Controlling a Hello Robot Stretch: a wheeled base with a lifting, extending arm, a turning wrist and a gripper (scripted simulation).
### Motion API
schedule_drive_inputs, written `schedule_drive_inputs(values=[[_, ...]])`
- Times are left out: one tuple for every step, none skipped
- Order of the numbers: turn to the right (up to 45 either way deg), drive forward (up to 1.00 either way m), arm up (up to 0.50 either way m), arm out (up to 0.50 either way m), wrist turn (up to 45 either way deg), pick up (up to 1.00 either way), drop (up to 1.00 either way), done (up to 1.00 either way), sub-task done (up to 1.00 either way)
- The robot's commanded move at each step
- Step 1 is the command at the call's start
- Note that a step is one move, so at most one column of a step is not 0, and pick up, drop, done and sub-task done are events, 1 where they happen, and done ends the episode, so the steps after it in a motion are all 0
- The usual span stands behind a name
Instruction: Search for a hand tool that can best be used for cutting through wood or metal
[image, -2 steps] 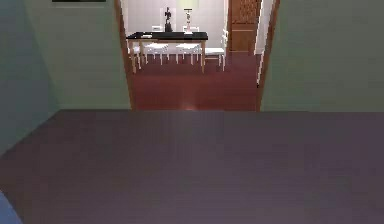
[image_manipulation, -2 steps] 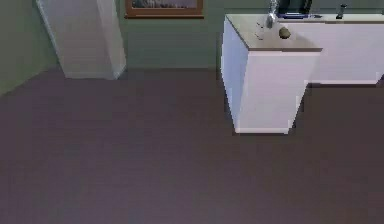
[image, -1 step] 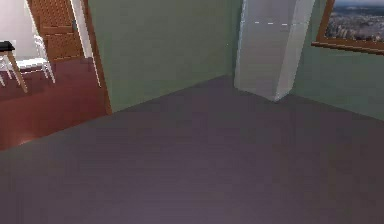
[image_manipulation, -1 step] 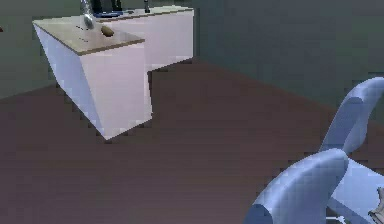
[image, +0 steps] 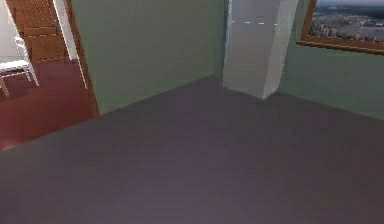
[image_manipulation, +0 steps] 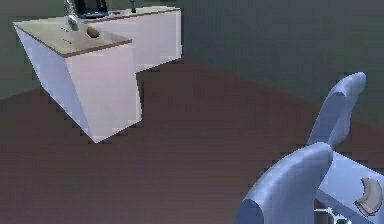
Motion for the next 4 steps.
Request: schedule_drive_inputs(values=[[0.0, 0.35, 0.00, 0.00, 0.0, 0.00, 0.00, 0.00, 0.00], [-42.0, 0.00, 0.00, 0.00, 0.0, 0.00, 0.00, 0.00, 0.00], [0.0, 1.00, 0.00, 0.00, 0.0, 0.00, 0.00, 0.00, 0.00], [0.0, 1.00, 0.00, 0.00, 0.0, 0.00, 0.00, 0.00, 0.00]])
